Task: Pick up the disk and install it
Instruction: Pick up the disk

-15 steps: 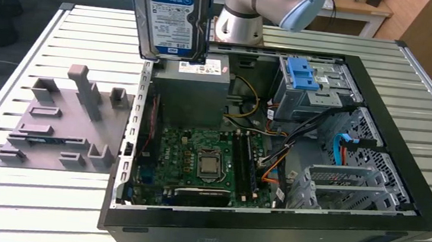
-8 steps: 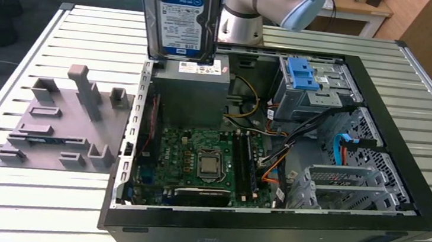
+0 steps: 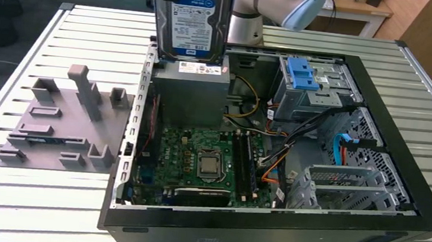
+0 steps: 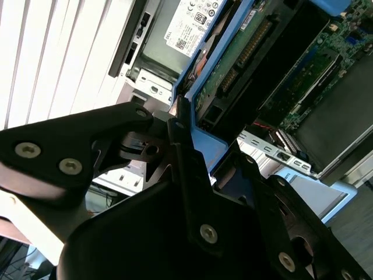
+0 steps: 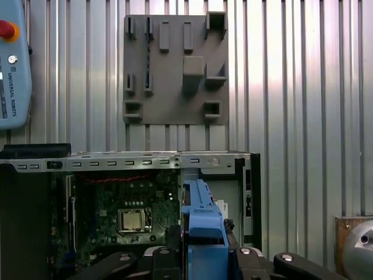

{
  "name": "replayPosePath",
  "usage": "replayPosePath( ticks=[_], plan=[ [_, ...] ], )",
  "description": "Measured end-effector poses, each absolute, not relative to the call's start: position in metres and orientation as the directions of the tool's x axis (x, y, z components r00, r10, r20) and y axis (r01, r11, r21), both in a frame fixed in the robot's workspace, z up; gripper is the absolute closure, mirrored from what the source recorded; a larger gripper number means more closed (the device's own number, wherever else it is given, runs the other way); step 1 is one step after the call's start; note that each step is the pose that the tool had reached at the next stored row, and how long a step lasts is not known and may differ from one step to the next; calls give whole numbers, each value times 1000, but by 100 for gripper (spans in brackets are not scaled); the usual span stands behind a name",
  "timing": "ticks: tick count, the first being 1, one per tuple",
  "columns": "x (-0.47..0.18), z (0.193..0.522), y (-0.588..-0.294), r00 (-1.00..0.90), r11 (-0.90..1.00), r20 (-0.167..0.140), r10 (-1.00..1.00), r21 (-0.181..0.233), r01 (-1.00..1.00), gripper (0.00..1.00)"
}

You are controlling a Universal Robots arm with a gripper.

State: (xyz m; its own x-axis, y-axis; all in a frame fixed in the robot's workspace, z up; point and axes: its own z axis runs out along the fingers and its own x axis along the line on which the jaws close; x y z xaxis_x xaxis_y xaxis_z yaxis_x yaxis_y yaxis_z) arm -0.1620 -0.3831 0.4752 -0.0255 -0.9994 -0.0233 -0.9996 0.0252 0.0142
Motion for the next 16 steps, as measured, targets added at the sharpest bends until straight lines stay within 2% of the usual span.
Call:
replayPosePath(
  ticks=[16],
  plan=[
    [-133, 475, -383, -26, 25, -23, -999, 14, -1000, 64]
  ],
)
